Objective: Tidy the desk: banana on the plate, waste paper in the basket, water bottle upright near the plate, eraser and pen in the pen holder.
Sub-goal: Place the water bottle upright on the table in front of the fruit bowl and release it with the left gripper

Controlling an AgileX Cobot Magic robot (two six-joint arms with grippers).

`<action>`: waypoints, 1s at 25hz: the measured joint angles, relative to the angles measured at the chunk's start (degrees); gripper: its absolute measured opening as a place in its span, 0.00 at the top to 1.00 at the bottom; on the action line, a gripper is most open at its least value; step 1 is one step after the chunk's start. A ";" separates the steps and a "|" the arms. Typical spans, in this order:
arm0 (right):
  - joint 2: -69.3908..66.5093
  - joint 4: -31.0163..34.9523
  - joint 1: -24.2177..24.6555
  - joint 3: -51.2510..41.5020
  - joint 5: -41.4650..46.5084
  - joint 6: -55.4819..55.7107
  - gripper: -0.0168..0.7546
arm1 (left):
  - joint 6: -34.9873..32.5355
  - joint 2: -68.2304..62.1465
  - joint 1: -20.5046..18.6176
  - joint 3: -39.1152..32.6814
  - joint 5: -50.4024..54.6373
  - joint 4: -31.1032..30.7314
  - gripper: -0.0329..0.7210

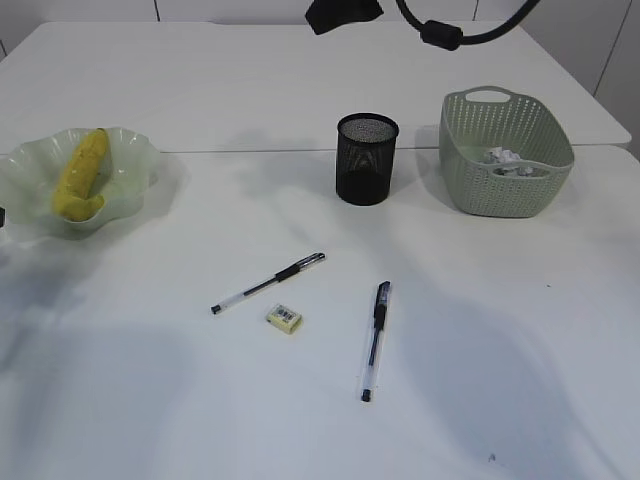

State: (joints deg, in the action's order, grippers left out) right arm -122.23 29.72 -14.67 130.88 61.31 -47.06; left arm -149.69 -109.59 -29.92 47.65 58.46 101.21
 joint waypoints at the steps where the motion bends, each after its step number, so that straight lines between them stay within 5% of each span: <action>1: 0.00 0.00 0.00 0.00 0.00 0.00 0.21 | -0.12 0.00 -0.44 0.24 -0.65 0.00 0.44; 25: 0.00 0.00 0.00 0.00 -0.95 -1.07 0.21 | -0.47 -15.57 -2.23 12.39 6.20 0.90 0.44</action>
State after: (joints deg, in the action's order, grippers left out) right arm -122.23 29.72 -14.67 130.88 60.35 -48.12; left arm -150.16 -125.17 -32.15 60.04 64.66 102.11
